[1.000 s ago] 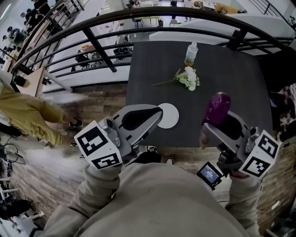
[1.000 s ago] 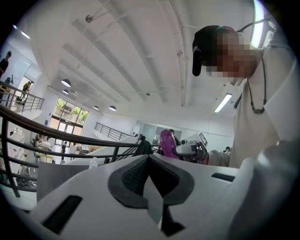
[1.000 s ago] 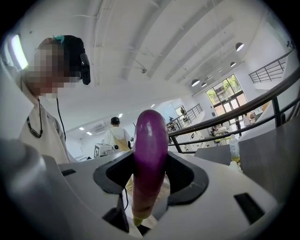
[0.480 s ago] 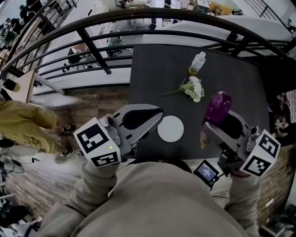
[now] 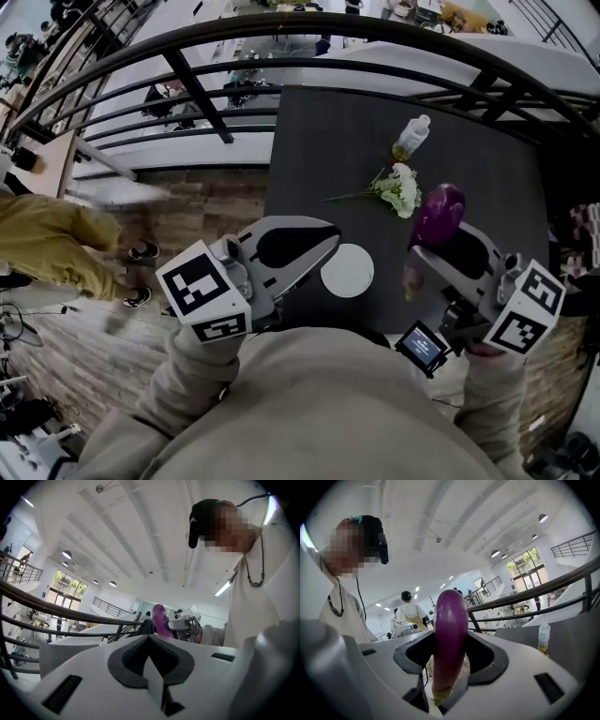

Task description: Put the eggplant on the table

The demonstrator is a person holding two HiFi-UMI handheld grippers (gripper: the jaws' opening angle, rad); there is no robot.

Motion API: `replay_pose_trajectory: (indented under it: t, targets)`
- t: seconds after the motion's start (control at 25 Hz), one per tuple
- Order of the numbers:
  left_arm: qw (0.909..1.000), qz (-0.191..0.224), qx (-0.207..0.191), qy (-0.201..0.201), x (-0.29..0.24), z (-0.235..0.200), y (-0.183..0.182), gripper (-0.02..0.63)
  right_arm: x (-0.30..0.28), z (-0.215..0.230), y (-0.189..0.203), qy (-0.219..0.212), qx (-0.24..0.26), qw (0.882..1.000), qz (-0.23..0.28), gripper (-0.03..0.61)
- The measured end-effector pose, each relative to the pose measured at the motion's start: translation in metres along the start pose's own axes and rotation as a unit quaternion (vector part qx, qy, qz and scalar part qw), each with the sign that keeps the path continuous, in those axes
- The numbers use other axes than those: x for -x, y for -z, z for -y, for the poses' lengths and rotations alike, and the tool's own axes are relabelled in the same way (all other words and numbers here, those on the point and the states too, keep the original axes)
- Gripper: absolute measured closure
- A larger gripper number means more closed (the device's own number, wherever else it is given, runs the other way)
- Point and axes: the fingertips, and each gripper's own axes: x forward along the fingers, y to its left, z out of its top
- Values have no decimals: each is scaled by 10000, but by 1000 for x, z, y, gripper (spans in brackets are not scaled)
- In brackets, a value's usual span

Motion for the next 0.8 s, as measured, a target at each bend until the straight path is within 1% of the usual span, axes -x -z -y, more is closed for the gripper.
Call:
replay_pose_trajectory:
  t: [0.16,0.32,0.4,0.52,0.8]
  targets:
    - [9999,25,10,-103,-5,-8,-1,609,-6,9,-10,-81,46,9999,-44,359]
    - [9997,175,-52,-139,-5,-11,-3,609,-12,18,-6,-118,62,9998,-156,359]
    - [9997,169,-45,-187,-6,-11,0,609,-12,19,-6,-145,98,9997,-173,359]
    - [9996,122,22,-273,-4,-9,5,609,-12,19,-2,-180,40,9996,-205,359]
    - [9990,182,190,-350,5,-15,17,609,-28,21,10,-248,24,9988,-414,359]
